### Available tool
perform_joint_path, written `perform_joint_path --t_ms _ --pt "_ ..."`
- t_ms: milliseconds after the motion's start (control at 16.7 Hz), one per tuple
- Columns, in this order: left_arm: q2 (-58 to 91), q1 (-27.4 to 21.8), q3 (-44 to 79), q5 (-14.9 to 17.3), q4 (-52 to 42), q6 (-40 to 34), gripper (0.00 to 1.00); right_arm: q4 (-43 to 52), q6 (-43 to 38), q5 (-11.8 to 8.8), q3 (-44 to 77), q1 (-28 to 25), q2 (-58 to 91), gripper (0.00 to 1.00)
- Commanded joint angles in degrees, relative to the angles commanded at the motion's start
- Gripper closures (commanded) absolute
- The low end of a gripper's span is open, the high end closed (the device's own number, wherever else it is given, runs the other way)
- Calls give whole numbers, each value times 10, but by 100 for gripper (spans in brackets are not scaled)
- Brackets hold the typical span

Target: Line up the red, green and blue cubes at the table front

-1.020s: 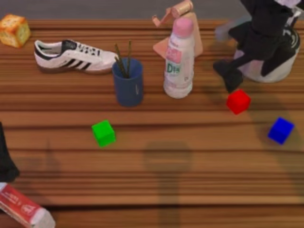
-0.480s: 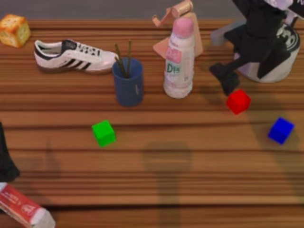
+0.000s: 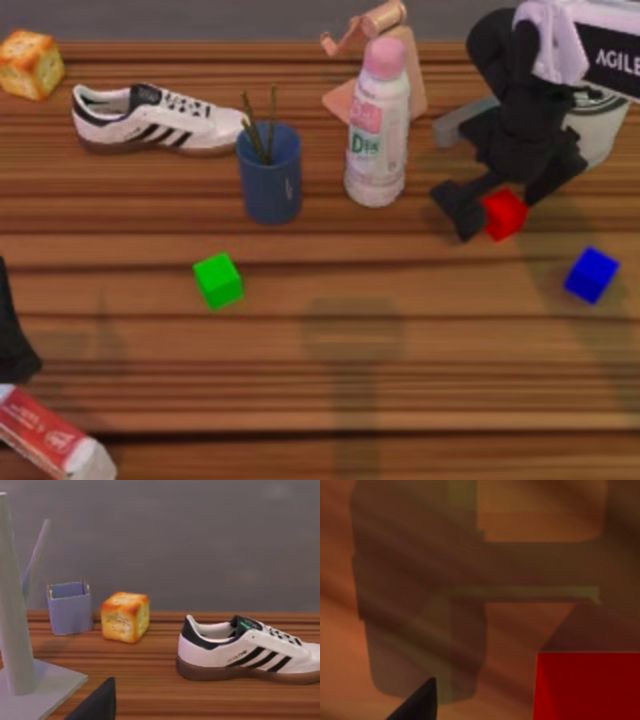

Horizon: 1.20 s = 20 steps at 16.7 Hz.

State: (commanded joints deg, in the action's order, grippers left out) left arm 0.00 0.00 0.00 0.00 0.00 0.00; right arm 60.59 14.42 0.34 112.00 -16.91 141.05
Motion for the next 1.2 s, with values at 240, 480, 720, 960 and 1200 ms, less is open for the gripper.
perform_joint_path --t_ms 240,480,720,960,1200 --pt "0 0 0 0 0 0 0 -17 0 0 -15 0 6 0" --pt "0 0 0 0 0 0 0 -17 0 0 -15 0 6 23" --pt "0 0 0 0 0 0 0 -17 0 0 -15 0 6 53" --pt "0 0 0 0 0 0 0 -17 0 0 -15 0 6 83" --pt "0 0 0 0 0 0 0 -17 0 0 -15 0 6 100"
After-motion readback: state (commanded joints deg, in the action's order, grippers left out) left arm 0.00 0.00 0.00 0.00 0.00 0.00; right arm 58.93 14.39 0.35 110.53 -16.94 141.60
